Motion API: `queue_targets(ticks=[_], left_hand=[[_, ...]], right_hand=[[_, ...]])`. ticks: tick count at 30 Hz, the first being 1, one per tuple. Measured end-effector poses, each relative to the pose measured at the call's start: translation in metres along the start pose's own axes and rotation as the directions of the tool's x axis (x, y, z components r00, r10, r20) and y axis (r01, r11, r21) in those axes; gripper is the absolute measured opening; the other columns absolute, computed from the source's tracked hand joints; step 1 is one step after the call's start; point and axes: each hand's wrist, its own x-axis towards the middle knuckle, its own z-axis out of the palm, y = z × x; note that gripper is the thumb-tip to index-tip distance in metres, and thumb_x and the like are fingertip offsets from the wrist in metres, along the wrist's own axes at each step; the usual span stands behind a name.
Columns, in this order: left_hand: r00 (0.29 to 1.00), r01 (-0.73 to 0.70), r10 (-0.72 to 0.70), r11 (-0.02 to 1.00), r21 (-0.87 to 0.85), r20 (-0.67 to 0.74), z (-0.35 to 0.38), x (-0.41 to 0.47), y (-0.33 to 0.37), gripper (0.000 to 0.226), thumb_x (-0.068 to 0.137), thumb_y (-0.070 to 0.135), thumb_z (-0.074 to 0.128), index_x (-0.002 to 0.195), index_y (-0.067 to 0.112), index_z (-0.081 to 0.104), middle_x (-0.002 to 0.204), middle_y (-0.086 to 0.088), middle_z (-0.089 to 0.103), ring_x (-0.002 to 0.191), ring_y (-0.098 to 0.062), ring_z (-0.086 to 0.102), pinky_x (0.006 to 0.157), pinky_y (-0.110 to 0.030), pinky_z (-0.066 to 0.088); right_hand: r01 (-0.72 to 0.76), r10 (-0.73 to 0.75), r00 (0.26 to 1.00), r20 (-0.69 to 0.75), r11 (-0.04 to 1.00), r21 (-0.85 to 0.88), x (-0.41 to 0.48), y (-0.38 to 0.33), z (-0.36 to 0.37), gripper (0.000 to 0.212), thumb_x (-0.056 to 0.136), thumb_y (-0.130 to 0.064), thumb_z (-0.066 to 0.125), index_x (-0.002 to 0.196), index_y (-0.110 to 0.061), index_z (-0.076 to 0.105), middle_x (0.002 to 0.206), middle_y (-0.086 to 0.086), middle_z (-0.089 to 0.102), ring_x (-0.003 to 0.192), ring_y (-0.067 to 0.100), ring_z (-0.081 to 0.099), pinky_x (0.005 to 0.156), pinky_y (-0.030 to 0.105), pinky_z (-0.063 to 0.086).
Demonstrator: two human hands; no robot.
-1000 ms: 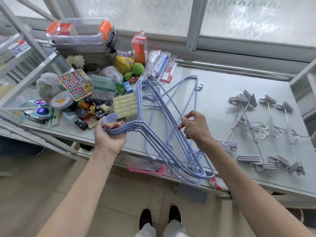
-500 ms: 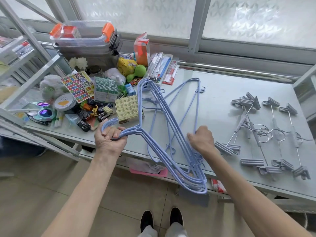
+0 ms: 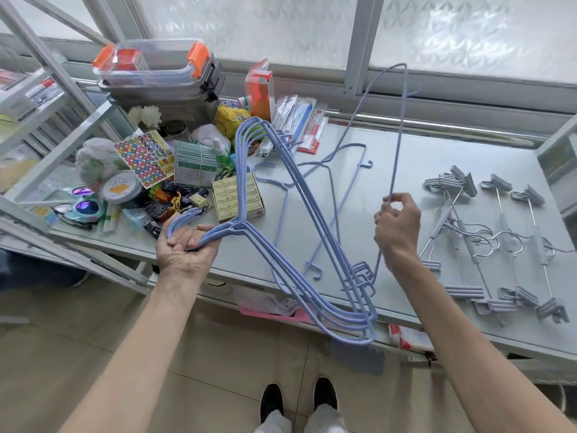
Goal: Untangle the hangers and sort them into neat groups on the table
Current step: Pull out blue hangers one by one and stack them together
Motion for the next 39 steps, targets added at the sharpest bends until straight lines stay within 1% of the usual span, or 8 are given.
queue_targets(ticks=[5, 11, 19, 22, 24, 29, 34, 39], left_hand=[[1.000, 0.012, -0.012, 0.996, 0.084, 0.003, -0.014, 0.008, -0.007, 0.053, 0.076, 0.015, 0.053, 0.028, 0.020, 0.030, 0.022, 0.006, 0.026, 0.021, -0.011, 0.023, 0.102, -0.015, 0.028], [0.998, 0.011, -0.003, 0.992, 0.123, -0.067, -0.018, 0.007, -0.025, 0.050, 0.072, 0.016, 0.052, 0.028, 0.020, 0.028, 0.022, 0.006, 0.024, 0.021, -0.011, 0.021, 0.051, -0.018, 0.039], [0.992, 0.040, -0.018, 0.984, 0.176, -0.127, -0.022, 0.018, -0.036, 0.057, 0.096, 0.029, 0.049, 0.041, 0.014, 0.046, 0.031, 0.005, 0.034, 0.029, -0.012, 0.038, 0.065, -0.023, 0.045], [0.995, 0.027, -0.005, 0.973, 0.229, -0.099, -0.020, 0.016, -0.041, 0.049, 0.100, 0.035, 0.040, 0.062, 0.008, 0.054, 0.041, -0.001, 0.043, 0.037, -0.016, 0.048, 0.064, -0.027, 0.048], [0.997, 0.025, -0.005, 0.966, 0.258, -0.079, -0.020, 0.014, -0.041, 0.056, 0.097, 0.038, 0.045, 0.056, 0.004, 0.064, 0.049, -0.002, 0.049, 0.049, -0.018, 0.052, 0.068, -0.029, 0.050], [0.998, 0.034, -0.019, 0.957, 0.288, -0.054, -0.021, 0.016, -0.040, 0.049, 0.088, 0.048, 0.058, 0.066, 0.004, 0.061, 0.050, -0.003, 0.046, 0.052, -0.017, 0.046, 0.070, -0.030, 0.045], [0.999, 0.015, 0.001, 0.916, 0.401, -0.039, -0.029, 0.023, -0.036, 0.046, 0.080, 0.052, 0.068, 0.082, 0.007, 0.056, 0.055, -0.005, 0.048, 0.053, -0.017, 0.050, 0.076, -0.034, 0.048], [0.999, -0.017, 0.031, 0.926, 0.378, -0.033, -0.020, 0.017, -0.039, 0.039, 0.080, 0.041, 0.073, 0.062, 0.015, 0.050, 0.046, 0.003, 0.049, 0.047, -0.013, 0.049, 0.082, -0.028, 0.046]], right_hand=[[0.111, -0.081, 0.971, -0.223, 0.986, 0.123, 0.015, -0.027, -0.024, 0.027, 0.090, -0.003, 0.039, 0.097, -0.019, 0.059, 0.063, 0.004, 0.053, 0.052, 0.014, 0.048, 0.051, 0.031, 0.037], [0.004, 0.000, 1.000, -0.019, 0.965, 0.262, 0.009, -0.043, -0.043, 0.052, 0.082, 0.013, 0.026, 0.113, -0.009, 0.062, 0.058, 0.004, 0.040, 0.041, 0.008, 0.035, 0.037, 0.018, 0.028], [-0.141, 0.118, 0.882, 0.455, 0.990, 0.016, -0.043, -0.014, -0.008, 0.035, 0.092, 0.012, 0.034, 0.104, -0.001, 0.064, 0.060, 0.008, 0.038, 0.030, 0.001, 0.031, 0.033, 0.013, 0.021], [-0.032, 0.087, 0.886, 0.455, 0.991, -0.128, -0.050, 0.000, 0.003, 0.027, 0.093, 0.001, 0.043, 0.100, -0.009, 0.067, 0.053, 0.004, 0.049, 0.034, 0.003, 0.040, 0.033, 0.012, 0.028], [0.034, 0.063, 0.896, 0.440, 0.977, -0.209, -0.052, 0.002, 0.006, 0.023, 0.096, -0.008, 0.046, 0.103, -0.014, 0.068, 0.055, 0.007, 0.058, 0.030, 0.001, 0.043, 0.033, 0.013, 0.032], [-0.010, 0.095, 0.888, 0.449, 0.982, -0.188, -0.062, 0.002, -0.002, 0.025, 0.096, -0.005, 0.043, 0.087, -0.012, 0.066, 0.061, 0.015, 0.056, 0.033, 0.016, 0.048, 0.035, 0.026, 0.047], [-0.050, 0.120, 0.876, 0.467, 0.986, -0.161, -0.063, 0.012, -0.007, 0.027, 0.095, -0.007, 0.044, 0.086, 0.003, 0.067, 0.057, 0.010, 0.046, 0.043, 0.018, 0.038, 0.040, 0.024, 0.034], [0.057, 0.059, 0.893, 0.445, 0.969, -0.242, -0.064, 0.015, -0.008, 0.027, 0.091, -0.010, 0.046, 0.085, -0.006, 0.072, 0.058, 0.006, 0.041, 0.052, 0.017, 0.033, 0.051, 0.032, 0.028]])
